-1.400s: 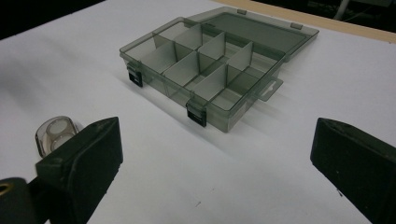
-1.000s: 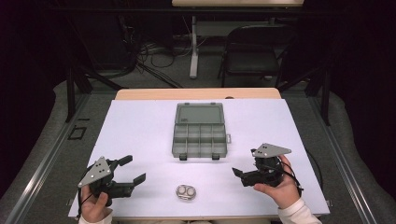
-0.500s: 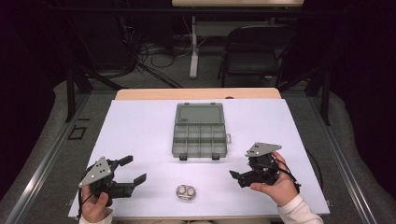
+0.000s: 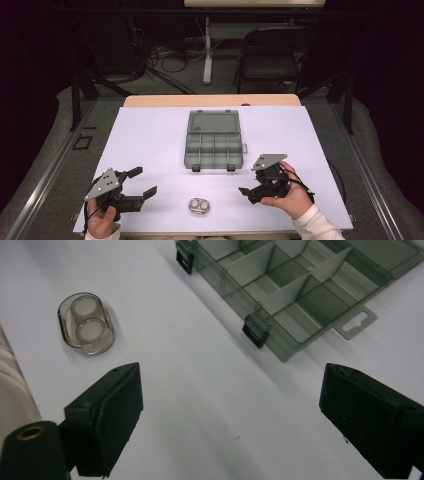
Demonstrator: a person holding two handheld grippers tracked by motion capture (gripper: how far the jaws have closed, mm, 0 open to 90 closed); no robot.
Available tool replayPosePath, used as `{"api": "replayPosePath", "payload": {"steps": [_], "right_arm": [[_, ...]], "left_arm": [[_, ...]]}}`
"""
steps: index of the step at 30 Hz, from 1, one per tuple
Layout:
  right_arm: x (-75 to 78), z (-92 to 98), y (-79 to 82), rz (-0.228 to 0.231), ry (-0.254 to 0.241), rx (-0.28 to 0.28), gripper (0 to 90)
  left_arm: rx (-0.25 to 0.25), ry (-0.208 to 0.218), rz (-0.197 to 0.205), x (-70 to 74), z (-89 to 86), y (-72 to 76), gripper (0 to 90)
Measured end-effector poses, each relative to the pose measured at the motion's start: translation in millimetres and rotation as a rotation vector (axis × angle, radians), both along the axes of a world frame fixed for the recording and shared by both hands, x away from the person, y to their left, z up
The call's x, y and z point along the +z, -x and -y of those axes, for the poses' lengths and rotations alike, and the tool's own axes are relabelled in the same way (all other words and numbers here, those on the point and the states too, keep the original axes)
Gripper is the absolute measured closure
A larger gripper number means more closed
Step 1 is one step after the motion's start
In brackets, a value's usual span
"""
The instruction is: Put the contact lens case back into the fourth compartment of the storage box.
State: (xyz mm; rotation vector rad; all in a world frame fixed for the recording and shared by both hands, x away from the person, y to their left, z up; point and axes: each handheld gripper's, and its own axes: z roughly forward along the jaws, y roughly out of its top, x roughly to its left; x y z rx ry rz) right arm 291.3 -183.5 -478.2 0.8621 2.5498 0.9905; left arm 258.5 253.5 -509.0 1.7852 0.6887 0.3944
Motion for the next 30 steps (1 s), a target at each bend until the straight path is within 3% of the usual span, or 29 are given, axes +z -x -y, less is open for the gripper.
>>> {"api": "replayPosePath", "payload": {"steps": [6, 13, 30], "right_arm": [[0.0, -12.5, -2.1, -0.026, 0.002, 0.042, 11.9], [0.6, -25.3, -4.0, -0.07, 0.049, 0.103, 14.3], [-6.3, -50.4, -4.8, -0.103, 0.154, 0.188, 14.7]], "left_arm": [[-0.001, 0.001, 0.001, -0.1, 0.3, 0.2, 16.1], [-0.002, 0.001, 0.0, 0.0, 0.1, 0.2, 16.2], [-0.001, 0.003, 0.0, -0.1, 0.7, 0.2, 16.2]]}}
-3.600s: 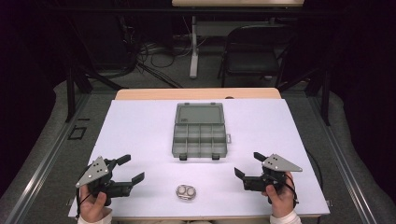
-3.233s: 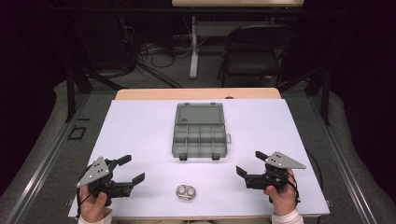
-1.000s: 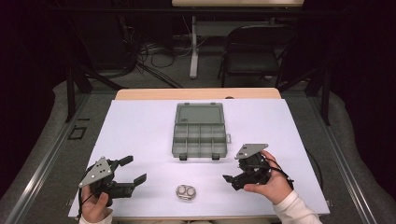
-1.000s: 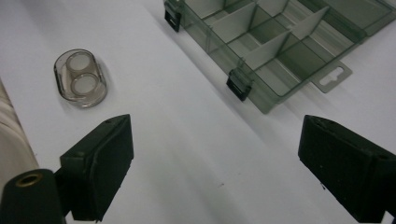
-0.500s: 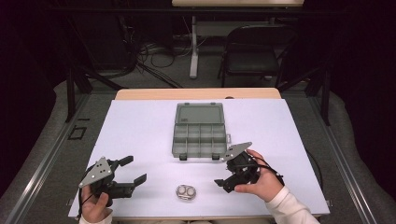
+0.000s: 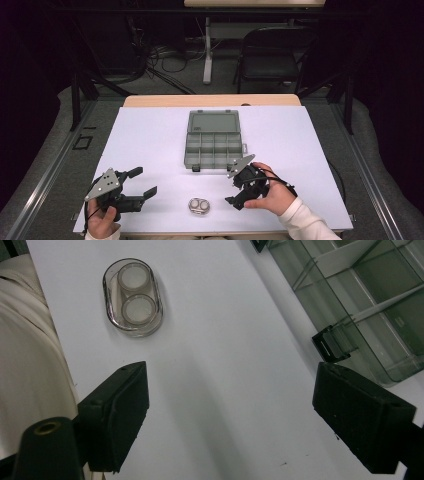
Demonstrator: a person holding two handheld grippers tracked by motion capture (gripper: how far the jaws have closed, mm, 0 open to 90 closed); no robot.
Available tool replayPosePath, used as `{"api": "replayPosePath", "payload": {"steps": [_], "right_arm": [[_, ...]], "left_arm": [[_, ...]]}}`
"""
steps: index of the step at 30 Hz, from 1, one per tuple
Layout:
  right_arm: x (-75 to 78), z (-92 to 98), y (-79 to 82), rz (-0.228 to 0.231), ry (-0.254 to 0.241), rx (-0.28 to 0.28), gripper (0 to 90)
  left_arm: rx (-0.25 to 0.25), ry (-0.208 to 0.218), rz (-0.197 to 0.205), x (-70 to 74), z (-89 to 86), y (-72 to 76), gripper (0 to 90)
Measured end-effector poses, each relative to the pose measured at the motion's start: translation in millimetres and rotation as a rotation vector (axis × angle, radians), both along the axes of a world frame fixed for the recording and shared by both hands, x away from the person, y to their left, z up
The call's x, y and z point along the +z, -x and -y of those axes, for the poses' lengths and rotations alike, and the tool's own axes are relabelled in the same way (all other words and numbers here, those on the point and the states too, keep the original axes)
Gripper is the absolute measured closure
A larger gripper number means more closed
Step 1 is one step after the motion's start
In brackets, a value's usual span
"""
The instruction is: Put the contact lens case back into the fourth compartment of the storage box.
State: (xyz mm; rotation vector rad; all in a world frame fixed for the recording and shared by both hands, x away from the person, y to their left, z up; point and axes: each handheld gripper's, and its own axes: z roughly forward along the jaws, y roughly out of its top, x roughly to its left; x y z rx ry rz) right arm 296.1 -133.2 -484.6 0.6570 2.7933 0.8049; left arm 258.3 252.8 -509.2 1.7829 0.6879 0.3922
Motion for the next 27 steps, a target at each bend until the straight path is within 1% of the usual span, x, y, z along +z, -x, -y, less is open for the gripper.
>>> {"api": "replayPosePath", "payload": {"steps": [4, 8, 10, 13, 18, 24, 27], "right_arm": [[-1.4, -9.0, -0.7, -0.005, 0.015, 0.016, 15.0], [-4.6, -19.2, -1.8, -0.009, 0.027, 0.047, 15.6], [-5.7, -24.1, -1.7, -0.014, 0.031, 0.05, 15.7], [-6.8, -30.9, -2.3, -0.019, 0.027, 0.059, 16.0], [-8.1, -41.4, -3.5, -0.028, 0.005, 0.061, 18.0], [-9.1, -53.8, -5.0, -0.031, -0.007, 0.087, 19.7], [-9.9, -59.8, -4.5, -0.035, -0.006, 0.1, 21.0]], "left_arm": [[-0.002, 0.001, -0.001, -0.1, 0.0, -0.2, 16.2], [0.0, 0.0, -0.001, -0.1, -0.2, 0.0, 16.1], [0.0, 0.0, -0.001, 0.0, -0.4, 0.0, 16.2], [0.0, -0.001, -0.001, 0.0, -0.5, 0.0, 16.1], [0.0, -0.002, -0.002, 0.1, -0.5, 0.0, 16.1], [-0.002, 0.0, -0.003, 0.0, -0.8, -0.2, 16.2], [0.001, -0.001, -0.002, 0.1, -0.7, 0.0, 16.1]]}}
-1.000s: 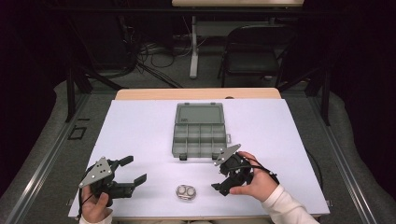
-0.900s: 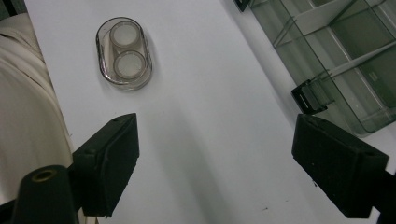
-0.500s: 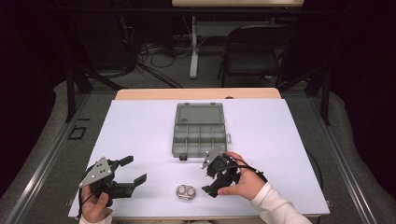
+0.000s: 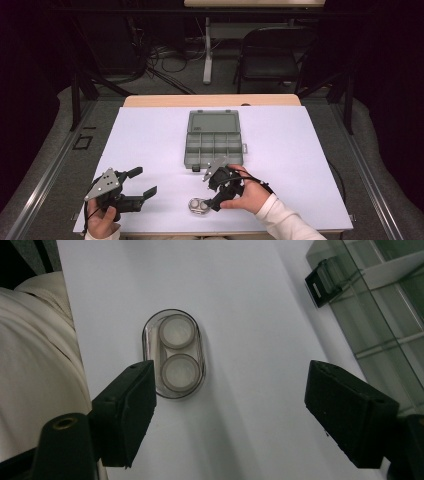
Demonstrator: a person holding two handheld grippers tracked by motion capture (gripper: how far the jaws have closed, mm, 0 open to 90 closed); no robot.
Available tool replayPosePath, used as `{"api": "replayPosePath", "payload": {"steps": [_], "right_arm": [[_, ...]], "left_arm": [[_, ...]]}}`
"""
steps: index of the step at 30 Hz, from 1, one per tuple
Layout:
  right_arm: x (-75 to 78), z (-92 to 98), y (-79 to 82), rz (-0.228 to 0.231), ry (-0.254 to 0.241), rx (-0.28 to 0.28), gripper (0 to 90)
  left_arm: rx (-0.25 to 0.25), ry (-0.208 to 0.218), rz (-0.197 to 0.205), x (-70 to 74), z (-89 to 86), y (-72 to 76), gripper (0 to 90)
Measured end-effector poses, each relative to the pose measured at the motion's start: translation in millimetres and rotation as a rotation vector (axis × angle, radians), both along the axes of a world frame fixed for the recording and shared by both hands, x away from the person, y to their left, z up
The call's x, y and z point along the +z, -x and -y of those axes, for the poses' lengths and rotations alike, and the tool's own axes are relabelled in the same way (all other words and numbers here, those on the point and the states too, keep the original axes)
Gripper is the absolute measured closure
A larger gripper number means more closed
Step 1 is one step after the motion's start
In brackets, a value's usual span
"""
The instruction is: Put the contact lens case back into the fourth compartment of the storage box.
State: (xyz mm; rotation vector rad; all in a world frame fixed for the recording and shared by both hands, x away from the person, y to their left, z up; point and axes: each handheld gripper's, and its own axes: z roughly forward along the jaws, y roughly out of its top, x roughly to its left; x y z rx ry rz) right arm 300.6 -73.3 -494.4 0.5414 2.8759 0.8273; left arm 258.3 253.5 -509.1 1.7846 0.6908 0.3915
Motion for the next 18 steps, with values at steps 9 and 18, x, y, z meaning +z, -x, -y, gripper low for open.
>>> {"api": "replayPosePath", "payload": {"steps": [9, 18], "right_arm": [[1.1, -11.2, 0.9, -0.006, 0.011, 0.023, 24.6], [-0.8, -17.5, 0.6, -0.022, 0.028, 0.025, 26.7]], "left_arm": [[-0.002, 0.001, -0.001, -0.1, 0.2, 0.1, 16.2], [-0.008, 0.006, -0.002, -0.4, 0.4, -0.3, 16.1]]}}
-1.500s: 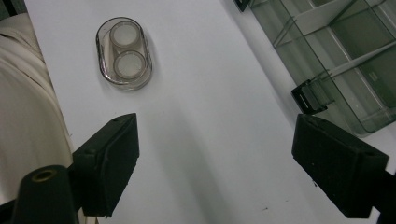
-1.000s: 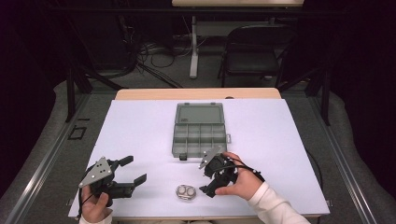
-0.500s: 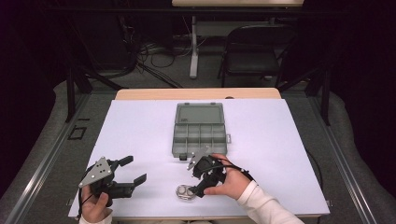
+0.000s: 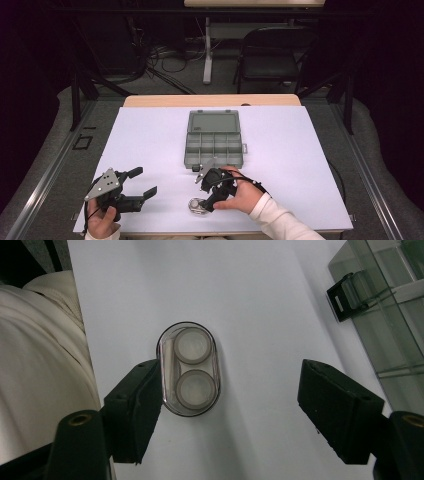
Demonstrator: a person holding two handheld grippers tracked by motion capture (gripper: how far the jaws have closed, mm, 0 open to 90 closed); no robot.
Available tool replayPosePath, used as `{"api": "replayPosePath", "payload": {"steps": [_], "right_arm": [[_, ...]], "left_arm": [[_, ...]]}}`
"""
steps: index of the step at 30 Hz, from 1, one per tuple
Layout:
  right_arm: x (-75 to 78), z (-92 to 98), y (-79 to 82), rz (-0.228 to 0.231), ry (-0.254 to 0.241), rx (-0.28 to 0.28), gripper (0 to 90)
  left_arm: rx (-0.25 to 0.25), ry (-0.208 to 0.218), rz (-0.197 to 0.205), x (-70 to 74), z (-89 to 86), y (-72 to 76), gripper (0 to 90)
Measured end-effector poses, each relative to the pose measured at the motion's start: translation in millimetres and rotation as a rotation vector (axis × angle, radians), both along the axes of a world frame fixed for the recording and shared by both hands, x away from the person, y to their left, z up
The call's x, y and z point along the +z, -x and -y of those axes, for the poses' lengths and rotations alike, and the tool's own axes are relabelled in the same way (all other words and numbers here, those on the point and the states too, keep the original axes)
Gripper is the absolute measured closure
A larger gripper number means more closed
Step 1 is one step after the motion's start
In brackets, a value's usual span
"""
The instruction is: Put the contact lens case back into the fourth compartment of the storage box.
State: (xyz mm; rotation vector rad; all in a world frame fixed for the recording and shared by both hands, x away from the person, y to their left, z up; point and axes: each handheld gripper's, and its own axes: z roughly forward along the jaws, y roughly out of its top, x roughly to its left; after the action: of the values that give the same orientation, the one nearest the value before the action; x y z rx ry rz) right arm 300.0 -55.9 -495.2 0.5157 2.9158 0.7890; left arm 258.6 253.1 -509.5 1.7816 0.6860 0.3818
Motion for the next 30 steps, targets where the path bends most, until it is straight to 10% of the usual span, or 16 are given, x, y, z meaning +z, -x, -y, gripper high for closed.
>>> {"api": "replayPosePath", "payload": {"steps": [30], "right_arm": [[-19.1, -23.6, 5.8, -0.029, 0.066, 0.056, 33.6]], "left_arm": [[-0.002, 0.001, -0.006, 0.0, -0.4, -0.2, 16.2]]}}
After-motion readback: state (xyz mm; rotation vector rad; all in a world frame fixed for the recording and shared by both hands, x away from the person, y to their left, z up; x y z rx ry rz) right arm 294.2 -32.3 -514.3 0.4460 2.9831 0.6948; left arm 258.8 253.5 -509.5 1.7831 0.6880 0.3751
